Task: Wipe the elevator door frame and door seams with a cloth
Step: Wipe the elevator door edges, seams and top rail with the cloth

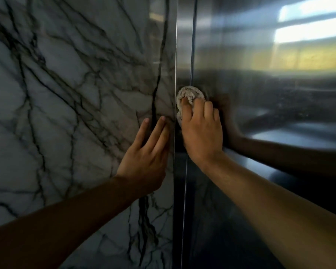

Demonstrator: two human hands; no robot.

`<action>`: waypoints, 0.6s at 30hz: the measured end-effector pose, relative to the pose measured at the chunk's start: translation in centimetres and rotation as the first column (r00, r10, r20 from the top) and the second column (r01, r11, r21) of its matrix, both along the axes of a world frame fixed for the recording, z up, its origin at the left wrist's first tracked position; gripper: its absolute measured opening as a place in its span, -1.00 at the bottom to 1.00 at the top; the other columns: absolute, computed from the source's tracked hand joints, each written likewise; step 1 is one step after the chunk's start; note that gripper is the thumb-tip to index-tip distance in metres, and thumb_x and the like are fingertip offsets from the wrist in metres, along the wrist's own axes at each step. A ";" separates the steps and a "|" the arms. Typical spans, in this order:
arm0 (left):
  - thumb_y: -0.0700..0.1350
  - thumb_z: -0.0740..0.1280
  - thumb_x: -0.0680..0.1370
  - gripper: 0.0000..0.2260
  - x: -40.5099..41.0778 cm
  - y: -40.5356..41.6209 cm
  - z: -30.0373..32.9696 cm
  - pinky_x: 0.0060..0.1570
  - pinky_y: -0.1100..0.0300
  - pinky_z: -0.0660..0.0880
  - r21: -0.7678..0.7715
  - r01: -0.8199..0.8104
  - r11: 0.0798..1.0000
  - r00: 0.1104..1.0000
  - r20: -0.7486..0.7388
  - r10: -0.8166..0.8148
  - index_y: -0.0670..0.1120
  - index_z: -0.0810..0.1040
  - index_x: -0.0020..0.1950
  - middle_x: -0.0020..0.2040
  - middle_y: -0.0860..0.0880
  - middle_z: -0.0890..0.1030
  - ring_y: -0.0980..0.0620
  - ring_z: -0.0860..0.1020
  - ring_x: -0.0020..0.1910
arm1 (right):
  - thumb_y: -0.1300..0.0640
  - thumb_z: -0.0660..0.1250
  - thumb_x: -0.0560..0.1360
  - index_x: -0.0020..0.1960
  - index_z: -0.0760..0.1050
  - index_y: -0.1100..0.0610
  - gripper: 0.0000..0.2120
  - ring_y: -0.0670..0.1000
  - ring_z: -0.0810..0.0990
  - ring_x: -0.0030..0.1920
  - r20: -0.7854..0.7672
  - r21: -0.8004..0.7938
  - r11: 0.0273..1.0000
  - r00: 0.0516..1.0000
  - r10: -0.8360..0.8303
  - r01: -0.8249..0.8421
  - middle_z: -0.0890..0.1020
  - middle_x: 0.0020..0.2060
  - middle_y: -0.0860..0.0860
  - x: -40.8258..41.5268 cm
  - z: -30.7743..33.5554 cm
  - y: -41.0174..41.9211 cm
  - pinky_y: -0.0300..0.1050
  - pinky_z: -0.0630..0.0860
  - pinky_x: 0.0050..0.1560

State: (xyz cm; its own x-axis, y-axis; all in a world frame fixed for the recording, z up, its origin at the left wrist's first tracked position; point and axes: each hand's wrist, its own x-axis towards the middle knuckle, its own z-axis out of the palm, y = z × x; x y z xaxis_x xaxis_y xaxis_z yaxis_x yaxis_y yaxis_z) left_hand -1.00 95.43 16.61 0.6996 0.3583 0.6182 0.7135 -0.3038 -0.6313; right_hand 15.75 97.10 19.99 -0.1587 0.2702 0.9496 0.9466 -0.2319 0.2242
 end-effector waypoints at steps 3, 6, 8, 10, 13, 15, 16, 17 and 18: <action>-0.02 0.05 0.51 -0.39 0.1 0.0 -1.8 0.50 -0.37 -0.05 -0.034 -0.006 0.999 1.000 -0.023 0.005 -0.36 0.32 0.46 0.53 -0.39 0.21 -0.38 0.06 0.57 | 0.17 0.28 0.57 0.32 0.44 0.16 -0.68 0.12 0.50 -0.01 0.016 -0.024 1.000 1.000 0.004 -0.003 0.54 0.05 0.15 0.2 -2.3 -0.2 -0.03 0.45 -0.04; -0.01 0.03 0.53 -0.40 0.2 0.0 -3.4 0.51 -0.37 -0.09 -0.039 -0.033 0.999 0.999 -0.038 0.031 -0.36 0.33 0.45 0.51 -0.39 0.23 -0.39 0.07 0.56 | 0.21 0.27 0.55 0.37 0.41 0.18 -0.62 0.12 0.48 0.00 0.035 -0.065 0.998 0.999 0.006 -0.004 0.53 0.07 0.16 0.4 -4.4 -0.4 -0.03 0.46 -0.04; -0.01 0.00 0.55 -0.39 0.2 0.0 -4.5 0.51 -0.37 -0.12 -0.043 -0.039 0.998 0.998 -0.046 0.037 -0.37 0.25 0.49 0.51 -0.38 0.21 -0.39 0.07 0.56 | 0.22 0.26 0.56 0.36 0.42 0.18 -0.63 0.12 0.48 -0.01 0.031 -0.073 0.997 0.999 0.012 -0.009 0.53 0.06 0.15 0.3 -5.9 -0.5 -0.03 0.46 -0.04; 0.00 0.00 0.55 -0.38 0.3 0.1 -5.5 0.51 -0.36 -0.14 -0.046 -0.039 0.998 0.998 -0.047 0.037 -0.38 0.22 0.49 0.51 -0.38 0.20 -0.39 0.07 0.56 | 0.23 0.25 0.56 0.34 0.44 0.19 -0.65 0.12 0.48 -0.03 0.021 -0.091 0.996 0.999 0.025 -0.023 0.53 0.04 0.16 0.2 -7.1 -0.6 -0.03 0.47 -0.05; -0.02 0.00 0.55 -0.40 0.5 -0.1 -7.3 0.52 -0.35 -0.12 -0.086 -0.009 0.996 0.999 -0.043 0.006 -0.36 0.27 0.48 0.51 -0.38 0.20 -0.38 0.09 0.55 | 0.24 0.25 0.56 0.29 0.48 0.19 -0.69 0.13 0.49 -0.06 0.011 -0.117 0.992 0.999 0.044 -0.042 0.54 0.01 0.16 0.2 -9.8 -0.8 -0.02 0.48 -0.08; -0.02 0.02 0.56 -0.42 0.6 -0.3 -8.5 0.51 -0.36 -0.10 -0.116 -0.014 0.993 0.998 -0.056 0.008 -0.36 0.29 0.47 0.51 -0.38 0.22 -0.38 0.08 0.56 | 0.22 0.21 0.60 0.24 0.52 0.18 -0.76 0.11 0.51 -0.11 -0.003 -0.108 0.992 0.998 0.057 -0.057 0.55 -0.04 0.15 0.2 -11.8 -1.1 -0.03 0.49 -0.13; -0.02 0.01 0.56 -0.42 0.7 -0.4 -9.1 0.51 -0.36 -0.09 -0.127 -0.020 0.992 0.998 -0.064 0.012 -0.36 0.30 0.47 0.51 -0.37 0.22 -0.38 0.07 0.56 | 0.21 0.18 0.63 0.22 0.53 0.17 -0.77 0.10 0.52 -0.14 -0.012 -0.108 0.992 0.998 0.060 -0.061 0.56 -0.07 0.14 0.1 -13.0 -1.1 -0.04 0.50 -0.16; -0.02 -0.02 0.57 -0.42 0.7 -0.4 -9.8 0.51 -0.36 -0.09 -0.139 -0.026 0.990 0.997 -0.071 0.016 -0.36 0.31 0.46 0.52 -0.37 0.22 -0.38 0.05 0.56 | 0.19 0.17 0.65 0.21 0.54 0.17 -0.78 0.09 0.52 -0.16 -0.024 -0.114 0.992 0.998 0.059 -0.062 0.57 -0.08 0.13 0.1 -14.3 -1.2 -0.05 0.51 -0.18; -0.01 -0.04 0.58 -0.42 0.8 -0.4 -10.3 0.51 -0.36 -0.10 -0.143 -0.034 0.989 0.997 -0.078 0.023 -0.35 0.30 0.47 0.53 -0.37 0.20 -0.38 0.03 0.57 | 0.18 0.18 0.66 0.21 0.54 0.17 -0.78 0.08 0.53 -0.16 -0.040 -0.124 0.990 0.997 0.062 -0.066 0.57 -0.08 0.12 0.0 -15.3 -1.3 -0.05 0.52 -0.19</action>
